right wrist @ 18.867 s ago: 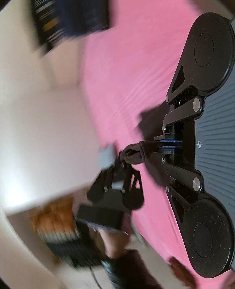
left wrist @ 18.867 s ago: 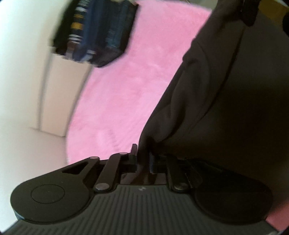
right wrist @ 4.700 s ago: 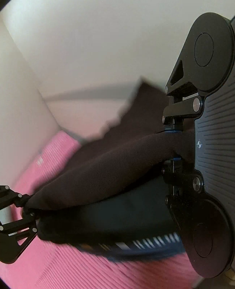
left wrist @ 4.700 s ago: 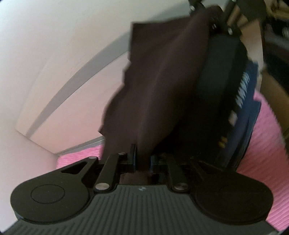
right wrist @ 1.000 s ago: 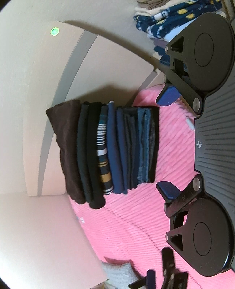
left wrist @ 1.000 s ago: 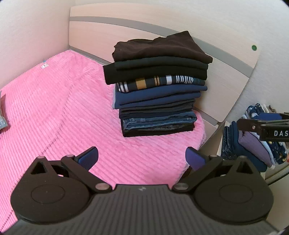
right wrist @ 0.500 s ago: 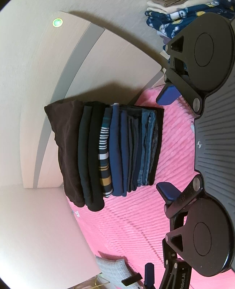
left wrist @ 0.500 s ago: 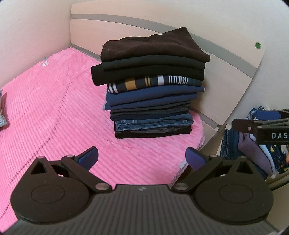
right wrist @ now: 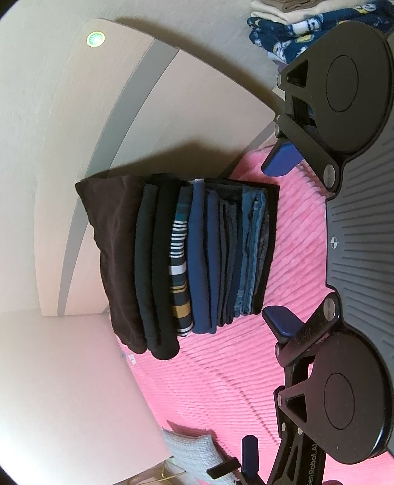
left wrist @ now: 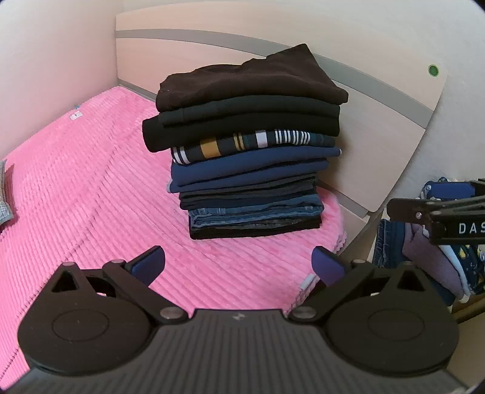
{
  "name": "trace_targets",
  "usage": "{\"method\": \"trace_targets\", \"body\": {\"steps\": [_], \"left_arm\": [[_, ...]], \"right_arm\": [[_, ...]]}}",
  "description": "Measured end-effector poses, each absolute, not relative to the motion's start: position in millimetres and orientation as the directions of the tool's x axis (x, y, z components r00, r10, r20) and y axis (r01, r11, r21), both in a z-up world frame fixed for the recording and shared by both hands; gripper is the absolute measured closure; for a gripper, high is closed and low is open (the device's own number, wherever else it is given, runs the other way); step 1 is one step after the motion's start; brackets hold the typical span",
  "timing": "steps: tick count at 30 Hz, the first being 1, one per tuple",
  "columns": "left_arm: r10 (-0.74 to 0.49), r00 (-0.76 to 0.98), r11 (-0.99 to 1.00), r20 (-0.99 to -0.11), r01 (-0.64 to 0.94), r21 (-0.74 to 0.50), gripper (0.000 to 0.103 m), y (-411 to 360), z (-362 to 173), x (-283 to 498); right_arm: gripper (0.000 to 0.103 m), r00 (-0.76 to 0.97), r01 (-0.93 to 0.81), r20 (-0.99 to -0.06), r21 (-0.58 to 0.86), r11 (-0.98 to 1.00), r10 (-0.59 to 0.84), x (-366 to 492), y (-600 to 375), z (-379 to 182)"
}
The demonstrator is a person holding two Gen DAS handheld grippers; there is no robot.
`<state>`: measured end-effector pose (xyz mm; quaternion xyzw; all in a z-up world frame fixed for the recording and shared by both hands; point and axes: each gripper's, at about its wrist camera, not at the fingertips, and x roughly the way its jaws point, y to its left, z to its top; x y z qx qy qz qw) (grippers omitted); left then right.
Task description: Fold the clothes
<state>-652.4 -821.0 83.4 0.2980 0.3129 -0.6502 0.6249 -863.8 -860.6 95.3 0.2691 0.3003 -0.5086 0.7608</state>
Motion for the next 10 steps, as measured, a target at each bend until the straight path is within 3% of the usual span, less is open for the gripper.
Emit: {"method": "trace_targets", "body": {"steps": [10], "left_arm": [[-0.622,-0.05,-0.038,-0.782,0.999,-0.034,0.001,-824.8,79.0,-657.2]], "right_arm": [[0.008,0.299,0.936,-0.74,0.107,0.334,-0.602,-866.0,-862.3,91.0]]}}
